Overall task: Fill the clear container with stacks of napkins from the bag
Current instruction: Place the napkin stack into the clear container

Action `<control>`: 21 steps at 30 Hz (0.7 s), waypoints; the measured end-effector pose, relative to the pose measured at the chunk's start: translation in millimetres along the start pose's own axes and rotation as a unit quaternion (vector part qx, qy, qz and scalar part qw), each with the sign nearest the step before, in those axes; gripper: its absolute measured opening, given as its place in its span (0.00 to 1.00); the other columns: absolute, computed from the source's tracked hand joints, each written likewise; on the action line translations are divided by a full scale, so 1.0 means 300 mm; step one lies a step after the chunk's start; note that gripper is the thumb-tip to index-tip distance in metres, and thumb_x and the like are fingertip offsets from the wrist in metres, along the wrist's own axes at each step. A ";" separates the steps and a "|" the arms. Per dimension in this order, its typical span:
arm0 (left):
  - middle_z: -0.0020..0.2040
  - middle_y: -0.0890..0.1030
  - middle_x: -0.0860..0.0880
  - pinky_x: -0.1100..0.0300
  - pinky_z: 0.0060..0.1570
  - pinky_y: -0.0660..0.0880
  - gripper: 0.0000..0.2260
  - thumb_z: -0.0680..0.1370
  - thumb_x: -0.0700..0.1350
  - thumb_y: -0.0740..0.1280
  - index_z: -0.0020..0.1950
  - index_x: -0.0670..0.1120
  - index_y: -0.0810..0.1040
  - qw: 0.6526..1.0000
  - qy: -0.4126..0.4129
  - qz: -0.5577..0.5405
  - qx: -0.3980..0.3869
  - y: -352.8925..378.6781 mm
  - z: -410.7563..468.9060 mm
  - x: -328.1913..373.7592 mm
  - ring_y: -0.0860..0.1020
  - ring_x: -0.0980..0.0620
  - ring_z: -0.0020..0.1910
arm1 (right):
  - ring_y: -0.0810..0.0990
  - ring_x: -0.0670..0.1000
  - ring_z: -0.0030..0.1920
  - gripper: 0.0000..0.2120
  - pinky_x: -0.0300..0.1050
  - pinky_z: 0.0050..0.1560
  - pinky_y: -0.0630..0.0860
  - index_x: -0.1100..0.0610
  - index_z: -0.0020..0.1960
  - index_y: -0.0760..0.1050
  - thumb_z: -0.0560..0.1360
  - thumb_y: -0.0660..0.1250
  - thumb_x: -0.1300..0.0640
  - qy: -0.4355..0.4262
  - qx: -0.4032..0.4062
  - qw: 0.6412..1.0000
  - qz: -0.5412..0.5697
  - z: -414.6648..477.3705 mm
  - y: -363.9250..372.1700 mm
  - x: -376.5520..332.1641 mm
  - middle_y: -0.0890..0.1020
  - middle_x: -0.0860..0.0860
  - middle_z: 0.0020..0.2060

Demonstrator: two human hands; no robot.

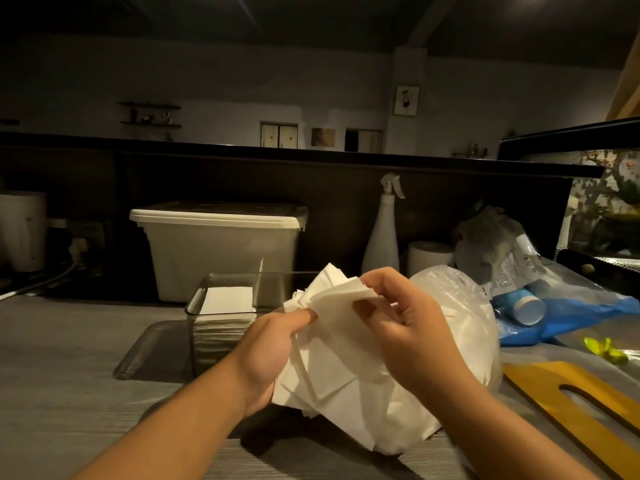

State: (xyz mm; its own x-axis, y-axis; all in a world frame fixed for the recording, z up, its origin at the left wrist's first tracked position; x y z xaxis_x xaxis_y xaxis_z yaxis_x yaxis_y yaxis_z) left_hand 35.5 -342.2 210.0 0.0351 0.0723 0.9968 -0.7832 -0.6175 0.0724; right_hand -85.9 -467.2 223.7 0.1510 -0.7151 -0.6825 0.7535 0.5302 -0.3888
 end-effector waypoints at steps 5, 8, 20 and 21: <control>0.51 0.84 0.38 0.45 0.53 0.76 0.14 0.82 0.44 0.59 0.61 0.42 0.80 1.000 -0.016 -0.002 -0.007 -0.001 0.000 0.002 0.82 0.36 0.50 | 0.78 0.43 0.50 0.10 0.38 0.48 0.81 0.41 0.49 0.75 0.80 0.67 0.58 0.022 0.016 1.000 0.001 0.007 0.016 0.010 0.78 0.38 0.49; 0.53 0.84 0.38 0.41 0.60 0.74 0.14 0.82 0.43 0.58 0.60 0.43 0.81 0.999 -0.035 -0.010 -0.015 0.008 -0.002 0.000 0.80 0.34 0.56 | 0.79 0.40 0.49 0.09 0.38 0.49 0.81 0.42 0.50 0.76 0.80 0.66 0.57 0.036 -0.003 0.999 0.020 0.007 0.022 0.009 0.79 0.37 0.47; 0.54 0.83 0.36 0.39 0.62 0.72 0.20 0.68 0.49 0.65 0.58 0.45 0.83 0.998 -0.032 -0.018 -0.049 0.007 -0.013 0.008 0.80 0.37 0.52 | 0.77 0.39 0.52 0.12 0.39 0.47 0.81 0.44 0.52 0.78 0.75 0.73 0.59 -0.071 0.078 0.992 -0.074 -0.009 0.015 0.003 0.79 0.35 0.47; 0.53 0.84 0.36 0.40 0.61 0.72 0.21 0.67 0.49 0.65 0.57 0.44 0.83 0.998 -0.029 -0.016 -0.054 0.007 -0.015 0.009 0.80 0.37 0.51 | 0.77 0.40 0.51 0.12 0.37 0.46 0.80 0.45 0.52 0.78 0.75 0.74 0.60 -0.084 0.088 0.988 -0.091 -0.008 0.017 0.003 0.78 0.34 0.47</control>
State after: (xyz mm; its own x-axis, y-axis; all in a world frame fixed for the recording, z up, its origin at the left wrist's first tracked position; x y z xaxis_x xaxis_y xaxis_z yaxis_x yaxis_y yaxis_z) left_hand 31.2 -339.9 212.7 0.0949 0.0439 0.9945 -0.8428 -0.5281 0.1037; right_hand -83.6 -464.0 219.5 0.0952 -0.8651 -0.4925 0.8756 0.3082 -0.3719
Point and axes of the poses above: each hand's wrist, its own z-axis towards the middle knuckle, its own y-axis out of the palm, x = y × z, the point moved 1 cm from there along z, towards the middle knuckle
